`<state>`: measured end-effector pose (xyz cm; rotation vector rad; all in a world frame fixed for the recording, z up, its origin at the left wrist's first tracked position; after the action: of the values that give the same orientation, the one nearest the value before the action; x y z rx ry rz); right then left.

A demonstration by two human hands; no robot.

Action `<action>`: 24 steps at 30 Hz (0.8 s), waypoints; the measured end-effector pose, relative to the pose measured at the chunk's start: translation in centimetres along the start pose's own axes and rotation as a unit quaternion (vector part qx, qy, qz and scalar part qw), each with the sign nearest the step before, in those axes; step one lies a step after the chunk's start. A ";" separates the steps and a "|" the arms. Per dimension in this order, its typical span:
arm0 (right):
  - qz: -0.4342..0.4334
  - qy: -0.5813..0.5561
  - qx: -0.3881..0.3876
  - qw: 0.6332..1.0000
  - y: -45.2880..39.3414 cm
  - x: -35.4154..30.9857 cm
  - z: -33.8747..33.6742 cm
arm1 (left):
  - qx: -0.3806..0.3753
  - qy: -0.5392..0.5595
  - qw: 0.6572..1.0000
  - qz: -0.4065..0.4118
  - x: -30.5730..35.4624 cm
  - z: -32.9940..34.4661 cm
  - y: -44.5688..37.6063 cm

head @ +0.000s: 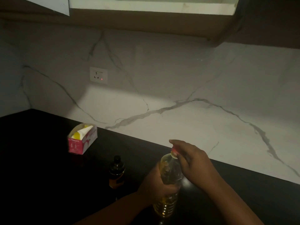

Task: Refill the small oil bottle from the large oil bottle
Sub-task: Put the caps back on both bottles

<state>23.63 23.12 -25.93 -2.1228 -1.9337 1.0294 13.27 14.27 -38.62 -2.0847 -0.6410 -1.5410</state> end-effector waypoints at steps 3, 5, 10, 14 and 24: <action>0.045 -0.060 0.009 0.997 -0.1 0.2 0.0 | -0.003 0.001 1.000 0.002 -0.2 0.1 0.0; 0.060 -0.087 0.011 0.994 -0.1 0.3 -0.2 | 0.000 -0.002 1.000 0.005 -0.3 0.2 0.0; 0.077 -0.071 -0.060 0.993 -1.4 0.8 -0.8 | 0.009 -0.009 1.000 0.009 -0.7 0.2 -0.3; 0.101 -0.052 -0.120 0.986 -2.9 0.2 -1.9 | -0.001 -0.012 1.000 0.012 -0.7 0.0 -0.5; 0.078 0.078 -0.195 0.975 -4.4 -0.7 -2.4 | 0.009 -0.004 1.000 0.005 -1.0 -0.1 -0.7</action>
<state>21.17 24.17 -21.68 -2.5037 -2.0536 0.5090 12.51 14.61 -39.51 -2.0783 -0.6446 -1.5180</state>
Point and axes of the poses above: each hand's wrist, its own y-axis away from the middle knuckle, its own z-axis out of the palm, x = y × z, the point moved 2 cm from there along -y, towards the middle knuckle, and after that the axes turned 3 degrees about -z, right-handed, at the moved point
